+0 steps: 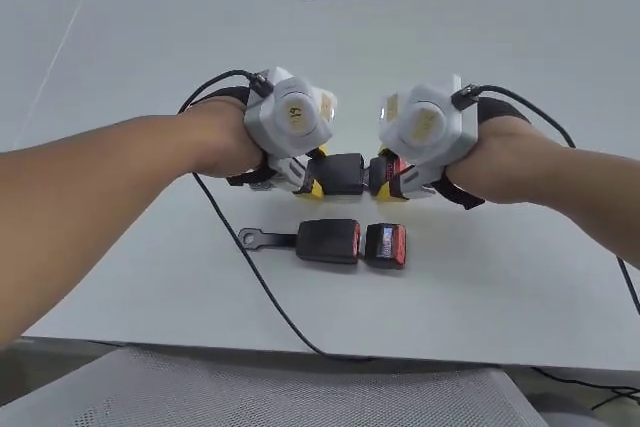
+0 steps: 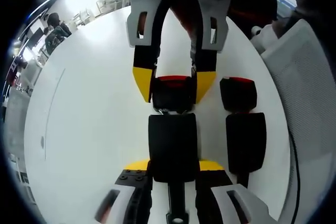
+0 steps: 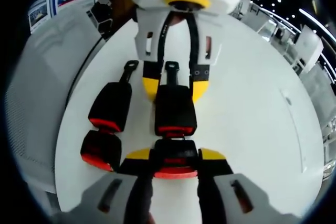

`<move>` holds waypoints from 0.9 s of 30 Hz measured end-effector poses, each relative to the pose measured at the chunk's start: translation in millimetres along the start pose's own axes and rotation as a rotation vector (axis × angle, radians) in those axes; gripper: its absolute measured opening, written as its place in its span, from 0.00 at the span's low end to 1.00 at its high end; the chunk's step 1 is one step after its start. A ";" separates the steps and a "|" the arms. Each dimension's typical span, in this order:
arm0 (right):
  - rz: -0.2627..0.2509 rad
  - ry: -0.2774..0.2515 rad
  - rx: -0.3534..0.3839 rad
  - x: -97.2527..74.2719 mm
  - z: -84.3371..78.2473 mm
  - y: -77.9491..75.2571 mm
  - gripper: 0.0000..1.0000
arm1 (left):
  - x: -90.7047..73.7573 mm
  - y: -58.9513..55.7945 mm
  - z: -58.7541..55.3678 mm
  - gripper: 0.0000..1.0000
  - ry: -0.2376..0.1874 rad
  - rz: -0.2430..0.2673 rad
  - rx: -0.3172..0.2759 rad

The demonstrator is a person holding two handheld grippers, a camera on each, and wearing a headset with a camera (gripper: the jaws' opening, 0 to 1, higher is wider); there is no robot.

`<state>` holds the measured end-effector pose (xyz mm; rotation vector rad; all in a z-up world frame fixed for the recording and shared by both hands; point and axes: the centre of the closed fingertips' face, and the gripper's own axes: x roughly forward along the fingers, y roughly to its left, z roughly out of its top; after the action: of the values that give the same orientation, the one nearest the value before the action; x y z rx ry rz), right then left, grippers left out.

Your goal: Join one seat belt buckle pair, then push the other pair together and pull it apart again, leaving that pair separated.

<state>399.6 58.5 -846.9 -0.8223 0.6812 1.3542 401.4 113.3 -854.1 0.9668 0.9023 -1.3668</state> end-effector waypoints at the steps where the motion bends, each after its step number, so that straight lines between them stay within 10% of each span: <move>1: -0.001 -0.002 -0.004 -0.6 0.1 0.6 0.30 | -0.1 -0.1 0.2 0.31 0.001 0.000 0.000; 18: -0.001 -0.018 0.004 -15.5 -17.5 2.8 0.32 | -0.6 -1.4 2.2 0.32 0.009 -0.012 0.001; 27: -0.030 0.015 0.029 -40.7 -55.7 3.4 0.33 | -1.4 -2.1 2.5 0.32 -0.005 -0.012 -0.010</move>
<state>394.1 -10.4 -844.9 -0.8170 0.6957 1.3100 399.2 111.6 -852.0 0.9520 0.9115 -1.3729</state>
